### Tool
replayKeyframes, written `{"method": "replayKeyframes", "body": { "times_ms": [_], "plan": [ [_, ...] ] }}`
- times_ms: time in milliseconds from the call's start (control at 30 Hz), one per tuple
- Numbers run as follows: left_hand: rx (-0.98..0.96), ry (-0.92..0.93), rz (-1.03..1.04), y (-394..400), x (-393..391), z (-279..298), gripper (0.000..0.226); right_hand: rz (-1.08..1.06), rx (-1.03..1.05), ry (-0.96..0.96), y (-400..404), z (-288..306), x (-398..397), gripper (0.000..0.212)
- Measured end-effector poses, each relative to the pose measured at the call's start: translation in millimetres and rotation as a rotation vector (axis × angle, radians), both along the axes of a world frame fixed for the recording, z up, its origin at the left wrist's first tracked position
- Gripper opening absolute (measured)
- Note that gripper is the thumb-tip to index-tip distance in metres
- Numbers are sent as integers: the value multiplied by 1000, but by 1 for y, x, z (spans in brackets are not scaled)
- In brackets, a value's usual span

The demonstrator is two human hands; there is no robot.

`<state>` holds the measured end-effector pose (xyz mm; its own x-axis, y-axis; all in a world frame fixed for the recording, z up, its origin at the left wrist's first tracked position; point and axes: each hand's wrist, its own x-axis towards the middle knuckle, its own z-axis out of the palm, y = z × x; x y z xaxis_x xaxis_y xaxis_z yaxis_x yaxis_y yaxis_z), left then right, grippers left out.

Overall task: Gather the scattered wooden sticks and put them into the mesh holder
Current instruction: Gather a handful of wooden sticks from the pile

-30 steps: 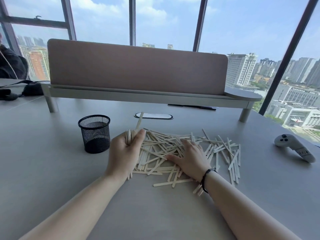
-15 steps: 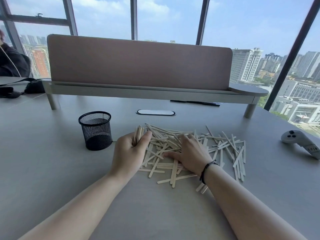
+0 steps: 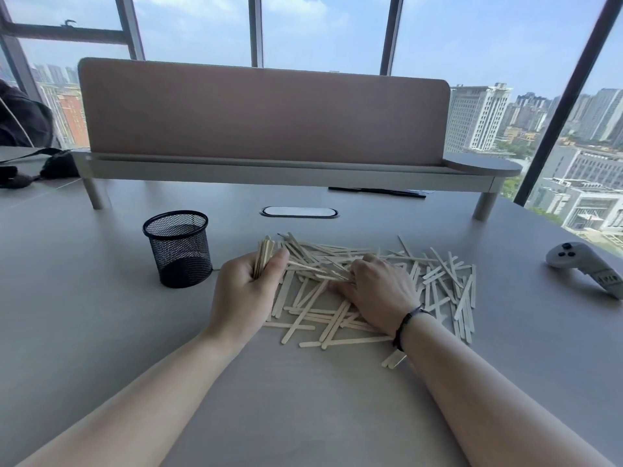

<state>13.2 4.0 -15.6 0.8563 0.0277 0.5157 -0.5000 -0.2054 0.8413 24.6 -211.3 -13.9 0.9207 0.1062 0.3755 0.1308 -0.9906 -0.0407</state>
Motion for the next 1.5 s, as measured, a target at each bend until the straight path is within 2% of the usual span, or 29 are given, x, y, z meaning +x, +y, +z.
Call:
{"method": "replayKeyframes", "body": {
  "times_ms": [267, 433, 667, 767, 900, 933, 1233, 1367, 1433, 1500],
  "plan": [
    [-52, 67, -31, 2, 2, 0, 64, 80, 3, -116, -5, -2, 1, 42],
    [-45, 64, -19, 3, 2, 0, 69, 100, 188, -239, -4, 2, -1, 45],
    [-90, 86, -20, 2, 2, 1, 73, 200, 439, -232, 1, 15, -9, 51],
    [-105, 86, -19, 1, 0, 5, 80, 239, 696, -233, 13, 26, -13, 52],
    [-197, 110, -47, 2, -3, 12, 74, 379, 1380, -27, 45, 47, -20, 49],
    [-201, 107, -43, 3, -4, 14, 74, 414, 1483, 39, 53, 50, -20, 46],
    [-241, 217, 19, 7, -5, 16, 69, 345, 1372, 168, 98, 20, -16, 46],
    [-323, 325, 31, 8, -4, 25, 69, 214, 1462, 232, 101, 34, -9, 53],
    [-399, 348, 19, 15, -2, 38, 63, 222, 1524, 275, 111, 51, -2, 59],
    [-466, 341, 1, 26, 5, 58, 67, 273, 1618, 312, 127, 73, 6, 58]
  ]
}}
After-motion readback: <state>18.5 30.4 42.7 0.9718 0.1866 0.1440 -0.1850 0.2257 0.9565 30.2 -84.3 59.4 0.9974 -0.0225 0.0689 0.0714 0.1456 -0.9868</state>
